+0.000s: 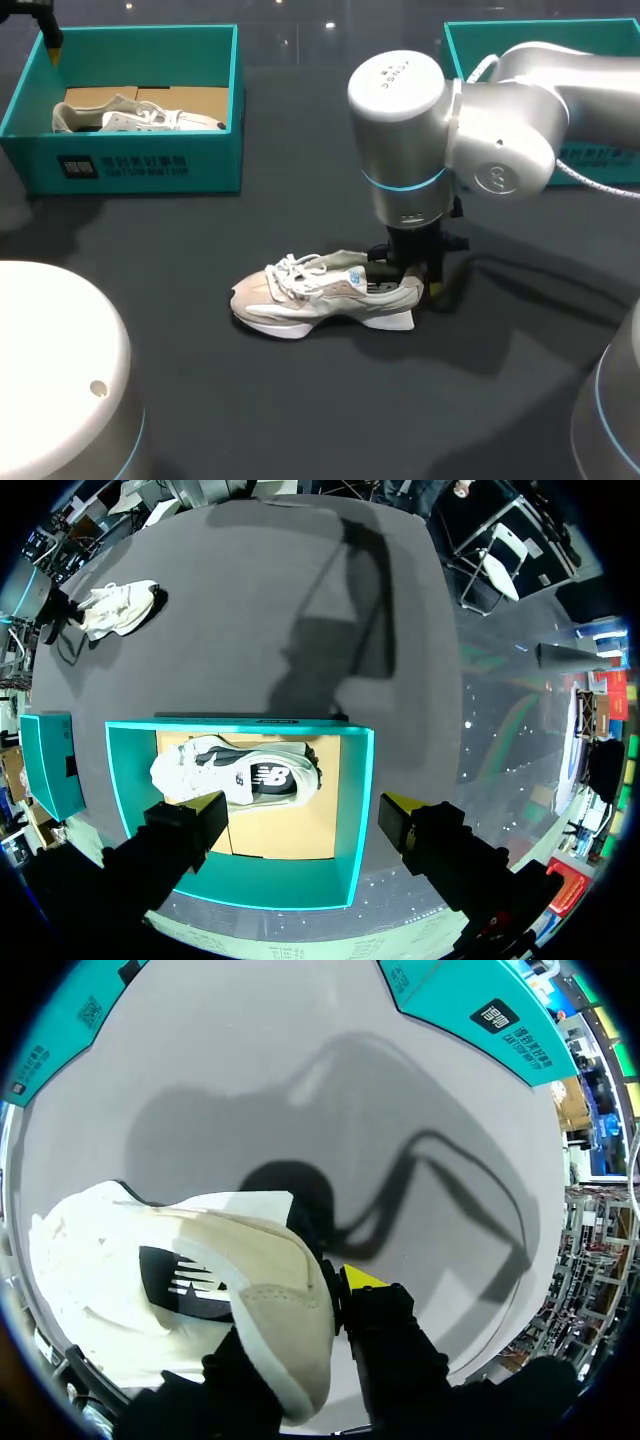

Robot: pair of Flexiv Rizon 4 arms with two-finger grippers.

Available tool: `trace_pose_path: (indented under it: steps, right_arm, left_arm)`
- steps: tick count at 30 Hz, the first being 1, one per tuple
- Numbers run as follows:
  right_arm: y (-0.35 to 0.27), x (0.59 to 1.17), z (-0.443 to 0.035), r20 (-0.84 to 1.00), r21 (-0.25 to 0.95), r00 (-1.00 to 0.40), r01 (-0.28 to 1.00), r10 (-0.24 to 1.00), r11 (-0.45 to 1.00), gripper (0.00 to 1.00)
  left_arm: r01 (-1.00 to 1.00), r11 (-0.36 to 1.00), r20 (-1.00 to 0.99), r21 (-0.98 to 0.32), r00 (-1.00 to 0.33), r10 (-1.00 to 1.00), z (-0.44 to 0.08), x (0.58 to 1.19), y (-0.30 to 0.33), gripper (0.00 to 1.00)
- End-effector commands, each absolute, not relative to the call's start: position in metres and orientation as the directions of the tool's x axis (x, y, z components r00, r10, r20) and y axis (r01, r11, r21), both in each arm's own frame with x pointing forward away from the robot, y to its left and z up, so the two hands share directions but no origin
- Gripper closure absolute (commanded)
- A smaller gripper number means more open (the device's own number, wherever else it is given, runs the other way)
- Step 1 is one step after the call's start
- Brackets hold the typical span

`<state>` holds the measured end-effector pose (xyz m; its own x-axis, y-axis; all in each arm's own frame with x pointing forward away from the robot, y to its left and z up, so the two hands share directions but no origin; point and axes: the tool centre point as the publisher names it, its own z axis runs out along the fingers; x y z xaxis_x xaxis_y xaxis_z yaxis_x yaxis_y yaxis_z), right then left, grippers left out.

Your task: Take the shoe out of the shoebox, open the shoe tongue, remove and reinsert the insole, then place the shoe into the shoebox

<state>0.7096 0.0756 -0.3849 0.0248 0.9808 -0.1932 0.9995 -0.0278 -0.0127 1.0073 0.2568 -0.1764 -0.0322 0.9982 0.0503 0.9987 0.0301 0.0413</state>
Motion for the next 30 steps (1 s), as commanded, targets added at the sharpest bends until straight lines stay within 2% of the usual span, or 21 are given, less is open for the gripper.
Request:
trace_pose_path:
  steps: [1, 2, 3, 4, 9, 14, 20, 22, 30]
  right_arm:
    - [0.078, 0.708, -0.386, -0.189, -0.012, 0.024, 1.000, 0.982, -0.027, 0.52]
    - [0.078, 0.707, -0.386, -0.188, -0.012, 0.025, 1.000, 0.982, -0.028, 0.44]
    - [0.078, 0.707, -0.385, -0.186, -0.011, 0.026, 1.000, 0.982, -0.029, 0.05]
    - [0.078, 0.706, -0.384, -0.185, -0.010, 0.027, 1.000, 0.982, -0.029, 0.00]
    - [0.078, 0.702, -0.362, -0.168, 0.009, 0.034, 0.999, 0.985, -0.033, 0.00]
    - [0.066, 0.700, -0.325, -0.071, -0.006, 0.020, 1.000, 0.997, -0.020, 0.00]
    - [0.044, 0.702, -0.290, 0.098, 0.021, -0.090, 0.996, 0.991, 0.089, 0.00]
    - [0.036, 0.705, -0.278, 0.243, 0.066, -0.197, 0.980, 0.950, 0.186, 0.00]
    - [0.036, 0.705, -0.278, 0.243, 0.066, -0.197, 0.980, 0.950, 0.186, 0.00]
  left_arm:
    - [0.999, 0.029, 0.052, 0.041, -0.031, 0.998, -0.176, 1.007, 0.257, 0.00]
    - [0.999, 0.029, 0.052, 0.041, -0.031, 0.998, -0.176, 1.007, 0.257, 0.00]
    - [0.999, 0.029, 0.052, 0.041, -0.031, 0.998, -0.176, 1.007, 0.257, 0.00]
    - [0.999, 0.029, 0.052, 0.041, -0.031, 0.998, -0.176, 1.007, 0.257, 0.00]
    - [0.999, 0.029, 0.052, 0.041, -0.031, 0.998, -0.176, 1.007, 0.257, 0.00]
    - [0.999, 0.029, 0.052, 0.041, -0.031, 0.998, -0.176, 1.007, 0.257, 0.00]
    - [0.999, 0.029, 0.052, 0.041, -0.031, 0.998, -0.176, 1.007, 0.257, 0.00]
    - [0.999, 0.029, 0.052, 0.041, -0.031, 0.998, -0.176, 1.007, 0.257, 0.00]
    - [0.999, 0.029, 0.052, 0.041, -0.031, 0.998, -0.176, 1.007, 0.257, 0.00]
